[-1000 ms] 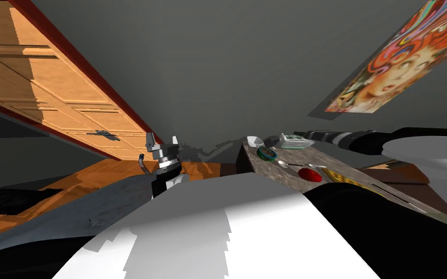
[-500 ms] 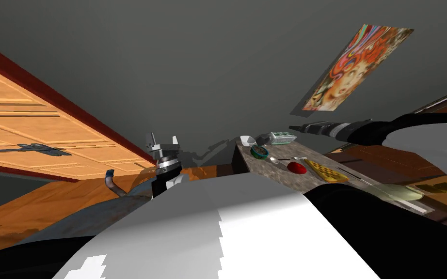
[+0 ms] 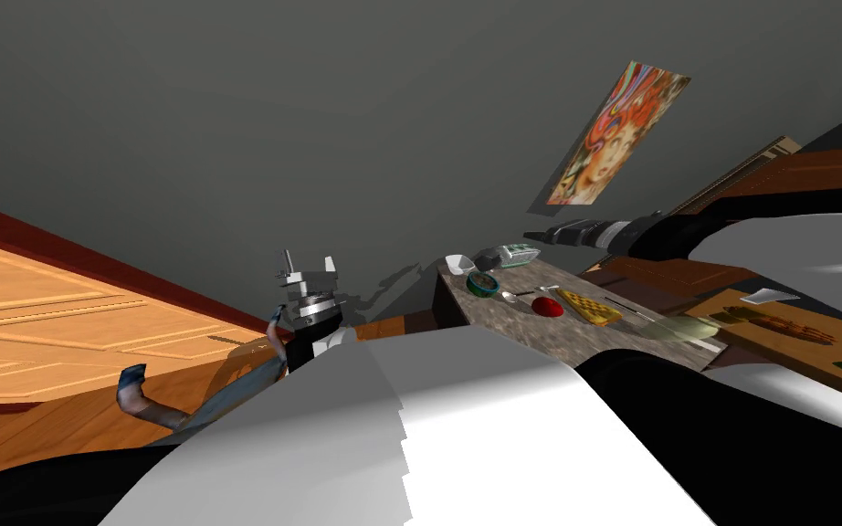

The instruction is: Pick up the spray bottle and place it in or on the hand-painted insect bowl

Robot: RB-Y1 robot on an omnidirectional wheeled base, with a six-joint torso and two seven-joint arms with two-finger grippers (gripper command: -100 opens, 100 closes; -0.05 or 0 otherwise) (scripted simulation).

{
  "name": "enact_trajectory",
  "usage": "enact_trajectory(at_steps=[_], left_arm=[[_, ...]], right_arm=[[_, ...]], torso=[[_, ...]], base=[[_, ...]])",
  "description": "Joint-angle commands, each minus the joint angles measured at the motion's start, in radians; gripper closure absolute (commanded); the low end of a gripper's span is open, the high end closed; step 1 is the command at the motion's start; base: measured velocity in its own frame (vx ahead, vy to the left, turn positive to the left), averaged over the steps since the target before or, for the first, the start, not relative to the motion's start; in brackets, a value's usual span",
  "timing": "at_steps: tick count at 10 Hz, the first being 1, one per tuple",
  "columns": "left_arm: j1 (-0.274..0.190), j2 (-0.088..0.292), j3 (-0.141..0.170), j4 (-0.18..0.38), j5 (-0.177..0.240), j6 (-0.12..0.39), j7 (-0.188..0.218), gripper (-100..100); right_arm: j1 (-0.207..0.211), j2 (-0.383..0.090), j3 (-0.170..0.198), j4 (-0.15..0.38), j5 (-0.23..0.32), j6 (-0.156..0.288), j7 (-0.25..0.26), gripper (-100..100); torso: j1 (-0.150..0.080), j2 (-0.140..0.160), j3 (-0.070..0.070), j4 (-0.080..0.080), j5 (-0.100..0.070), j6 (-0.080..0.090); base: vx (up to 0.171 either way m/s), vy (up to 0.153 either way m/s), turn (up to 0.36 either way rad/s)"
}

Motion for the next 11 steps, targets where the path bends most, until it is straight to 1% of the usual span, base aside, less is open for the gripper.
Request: enact_trajectory(at_steps=[1,4,7,11], left_arm=[[0.0,0.0,0.0,0.0,0.0,0.0,0.0,0],[0.0,0.0,0.0,0.0,0.0,0.0,0.0,0],[0.0,0.0,0.0,0.0,0.0,0.0,0.0,0],[0.0,0.0,0.0,0.0,0.0,0.0,0.0,0]], right_arm=[[0.003,-0.018,0.002,0.008,-0.021,-0.002,0.016,-100],[0.003,-0.018,0.002,0.008,-0.021,-0.002,0.016,-100],[0.003,-0.018,0.002,0.008,-0.021,-0.002,0.016,-100],[0.021,-0.08,-0.11,0.0,-0.055,0.037,-0.028,-100]], torso=[[0.0,0.0,0.0,0.0,0.0,0.0],[-0.005,0.004,0.002,0.001,-0.002,0.0],[-0.005,0.004,0.002,0.001,-0.002,0.0],[-0.002,0.002,0.001,0.001,-0.001,0.0]], base=[[0.036,0.036,-0.119],[-0.003,-0.003,0.011],[0.0,0.0,-0.001],[0.028,0.028,-0.094]])
